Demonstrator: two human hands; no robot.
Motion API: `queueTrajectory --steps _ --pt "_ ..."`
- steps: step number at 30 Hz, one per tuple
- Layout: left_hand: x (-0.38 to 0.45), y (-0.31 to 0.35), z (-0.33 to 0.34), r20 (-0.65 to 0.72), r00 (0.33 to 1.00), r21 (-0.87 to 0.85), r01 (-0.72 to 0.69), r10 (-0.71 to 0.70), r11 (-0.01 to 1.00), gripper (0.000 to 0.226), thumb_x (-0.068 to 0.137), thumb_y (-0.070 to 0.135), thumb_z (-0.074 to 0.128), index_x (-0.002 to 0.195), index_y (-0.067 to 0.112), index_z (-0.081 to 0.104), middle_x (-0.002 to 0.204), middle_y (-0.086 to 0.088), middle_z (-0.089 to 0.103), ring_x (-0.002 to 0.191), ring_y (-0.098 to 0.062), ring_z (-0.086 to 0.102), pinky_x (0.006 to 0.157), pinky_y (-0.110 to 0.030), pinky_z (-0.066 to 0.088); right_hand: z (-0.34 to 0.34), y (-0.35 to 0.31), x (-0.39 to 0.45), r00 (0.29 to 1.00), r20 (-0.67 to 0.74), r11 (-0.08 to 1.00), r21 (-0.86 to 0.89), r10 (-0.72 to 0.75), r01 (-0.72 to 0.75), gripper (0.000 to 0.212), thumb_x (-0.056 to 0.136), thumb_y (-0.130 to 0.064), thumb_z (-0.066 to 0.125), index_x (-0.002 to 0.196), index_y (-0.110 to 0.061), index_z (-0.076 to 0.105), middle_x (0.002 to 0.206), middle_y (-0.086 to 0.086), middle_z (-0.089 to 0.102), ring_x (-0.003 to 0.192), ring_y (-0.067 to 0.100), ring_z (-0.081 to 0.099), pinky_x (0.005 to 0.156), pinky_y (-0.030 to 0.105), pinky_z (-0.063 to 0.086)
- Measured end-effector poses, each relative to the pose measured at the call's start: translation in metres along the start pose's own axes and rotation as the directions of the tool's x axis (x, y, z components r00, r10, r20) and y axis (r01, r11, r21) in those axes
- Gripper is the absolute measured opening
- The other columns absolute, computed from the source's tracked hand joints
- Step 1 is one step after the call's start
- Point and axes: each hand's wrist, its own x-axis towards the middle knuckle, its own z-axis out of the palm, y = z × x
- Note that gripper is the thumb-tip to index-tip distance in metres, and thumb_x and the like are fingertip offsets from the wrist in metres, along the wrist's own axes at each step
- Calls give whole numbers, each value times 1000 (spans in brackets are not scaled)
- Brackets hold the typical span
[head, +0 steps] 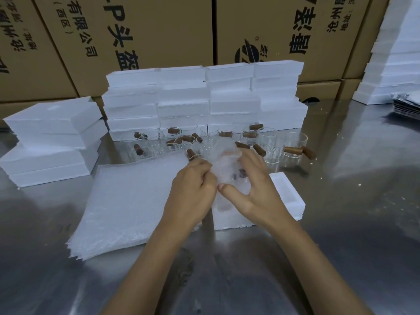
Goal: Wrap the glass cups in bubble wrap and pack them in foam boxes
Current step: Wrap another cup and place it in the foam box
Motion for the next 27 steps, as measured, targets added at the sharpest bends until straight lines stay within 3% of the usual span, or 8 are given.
queueTrajectory --steps 3,6,8,12,14,18,23,27 --pt "-4 5 0 -38 999 -28 34 -35 999 32 86 37 36 81 14 58 83 4 60 77 -11 56 66 -35 41 5 0 1 1000 19 993 -122 -1 3 39 79 -46 49 99 -19 70 122 -8 54 117 14 45 101 46 39" --pt "-7 11 -3 -33 999 -35 -19 17 999 35 78 49 33 105 37 53 105 18 60 91 -2 57 75 -29 46 8 4 0 999 30 982 -188 20 -14 47 81 -48 42 91 -17 76 127 -10 54 119 12 42 103 46 36" --pt "-5 11 -4 9 996 2 -87 87 996 32 81 47 35 108 43 53 112 23 56 97 0 56 76 -26 45 8 6 0 999 30 982 -187 14 -8 46 82 -47 42 89 -18 77 126 -10 55 119 12 42 102 46 36" --pt "0 5 -5 31 997 22 -65 64 998 21 82 39 41 77 30 60 92 14 58 84 -7 56 71 -31 43 5 4 -1 999 -34 999 -29 37 -38 24 78 -42 58 92 -23 62 113 -13 58 112 12 51 95 43 43" --pt "1 4 -4 62 998 -11 -18 19 1000 24 80 37 42 59 31 53 76 11 54 73 -8 52 65 -30 37 1 3 0 997 -48 997 58 52 -50 29 74 -38 64 99 -26 53 109 -14 56 110 13 53 93 38 45" --pt "0 4 -6 28 1000 -12 -13 13 1000 30 79 38 39 51 29 46 64 10 49 62 -8 46 57 -27 30 1 4 -1 998 57 994 -99 -40 45 34 69 -41 51 92 -19 63 115 -14 51 114 8 47 101 37 37" --pt "-2 11 -3 -69 990 -28 -123 121 992 24 86 31 48 80 24 70 84 15 66 81 -3 59 67 -16 42 -2 -2 -2 994 -66 991 -103 -87 80 30 70 -36 52 85 -14 65 115 -8 54 113 13 49 100 44 39" --pt "-6 15 2 -31 986 -115 -169 167 979 22 94 41 49 100 29 66 88 26 62 76 3 56 63 -10 35 -13 1 0 974 -205 990 -122 -101 77 24 70 -33 51 78 -12 60 109 -2 58 107 19 52 94 48 41"
